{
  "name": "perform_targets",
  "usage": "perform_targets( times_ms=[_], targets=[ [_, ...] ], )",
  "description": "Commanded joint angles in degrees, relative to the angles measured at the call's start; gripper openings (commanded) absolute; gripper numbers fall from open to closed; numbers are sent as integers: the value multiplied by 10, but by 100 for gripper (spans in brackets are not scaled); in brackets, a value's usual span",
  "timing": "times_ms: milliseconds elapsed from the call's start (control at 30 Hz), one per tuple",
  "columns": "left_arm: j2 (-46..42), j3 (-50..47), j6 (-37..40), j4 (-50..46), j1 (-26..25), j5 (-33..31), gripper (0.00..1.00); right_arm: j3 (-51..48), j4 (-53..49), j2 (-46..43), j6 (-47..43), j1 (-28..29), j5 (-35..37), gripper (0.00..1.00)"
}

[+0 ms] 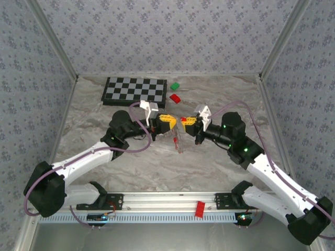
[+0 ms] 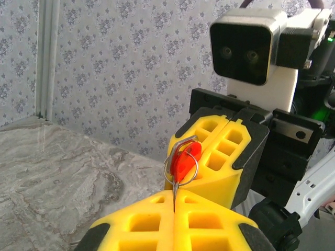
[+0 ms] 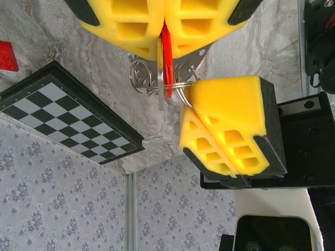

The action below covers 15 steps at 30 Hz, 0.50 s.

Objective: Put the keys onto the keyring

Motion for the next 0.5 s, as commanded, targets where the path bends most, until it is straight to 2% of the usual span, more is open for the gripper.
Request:
perform_targets(
  times_ms=[0,100,200,333,367,400,467],
  targets=[
    [5,23,15,-8,4,6,0,40,-4,4,-15,-4,-11,0],
    [2,24,17,-16,5,-10,3,49,-17,14,-20,-7,-11,0],
    [-6,28,23,-35,8,-26,29,54,-24,23,-21,-12,-8,0],
    [-23,28,26,-51,17,-43,51,59,-29,34,-24,-20,-8,0],
    [-29,26,26,-56,19,-51,57,60,-30,38,-25,-22,-8,0],
    [-35,25,26,-59,22,-60,58,61,-30,43,-26,-24,-8,0],
    [-53,20,25,-70,25,-88,70,67,-30,56,-28,-27,-11,0]
  ],
)
